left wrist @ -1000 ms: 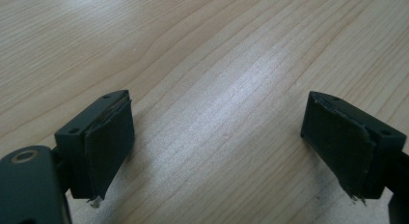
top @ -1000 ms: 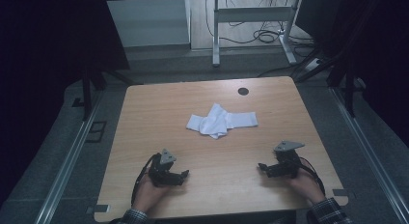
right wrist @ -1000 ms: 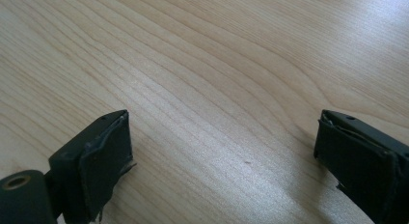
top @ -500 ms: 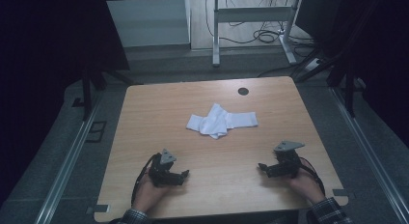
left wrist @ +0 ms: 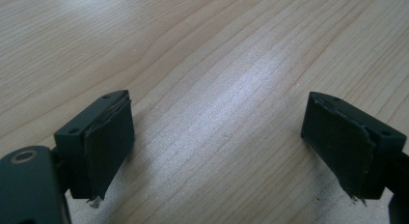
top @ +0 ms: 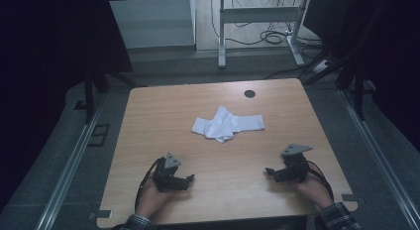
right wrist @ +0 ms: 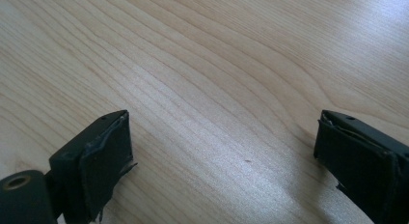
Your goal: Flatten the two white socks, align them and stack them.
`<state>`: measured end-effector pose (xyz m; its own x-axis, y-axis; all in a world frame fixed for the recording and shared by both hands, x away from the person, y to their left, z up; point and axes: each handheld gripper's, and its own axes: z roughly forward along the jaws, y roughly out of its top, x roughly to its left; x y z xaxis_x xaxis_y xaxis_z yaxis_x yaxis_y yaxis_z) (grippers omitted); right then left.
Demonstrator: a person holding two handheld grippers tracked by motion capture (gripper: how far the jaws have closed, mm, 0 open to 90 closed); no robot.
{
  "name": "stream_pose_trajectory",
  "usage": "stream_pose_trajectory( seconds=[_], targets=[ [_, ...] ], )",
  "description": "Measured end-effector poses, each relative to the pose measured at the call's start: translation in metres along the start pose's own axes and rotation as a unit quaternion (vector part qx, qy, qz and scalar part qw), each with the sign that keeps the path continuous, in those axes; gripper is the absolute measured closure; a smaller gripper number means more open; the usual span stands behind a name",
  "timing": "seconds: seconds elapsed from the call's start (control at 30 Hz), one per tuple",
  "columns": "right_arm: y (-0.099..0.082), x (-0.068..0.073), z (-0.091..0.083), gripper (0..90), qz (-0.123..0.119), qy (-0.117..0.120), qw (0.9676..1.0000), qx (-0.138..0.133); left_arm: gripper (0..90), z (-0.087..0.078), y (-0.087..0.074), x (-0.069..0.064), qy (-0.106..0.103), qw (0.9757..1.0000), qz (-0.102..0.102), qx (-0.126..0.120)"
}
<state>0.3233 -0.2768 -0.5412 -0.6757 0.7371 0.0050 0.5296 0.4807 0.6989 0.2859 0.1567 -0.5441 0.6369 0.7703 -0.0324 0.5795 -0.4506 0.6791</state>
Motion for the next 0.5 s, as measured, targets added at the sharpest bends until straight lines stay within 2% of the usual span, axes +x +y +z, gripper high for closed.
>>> stream_pose_trajectory(
  seconds=[0.5],
  targets=[
    [0.0065,0.0031,-0.0020,7.3,-0.011,0.004,0.9995,0.030,11.5,0.0001,0.0000,0.0000,0.000,1.0000,0.000,-0.001]
  ],
)
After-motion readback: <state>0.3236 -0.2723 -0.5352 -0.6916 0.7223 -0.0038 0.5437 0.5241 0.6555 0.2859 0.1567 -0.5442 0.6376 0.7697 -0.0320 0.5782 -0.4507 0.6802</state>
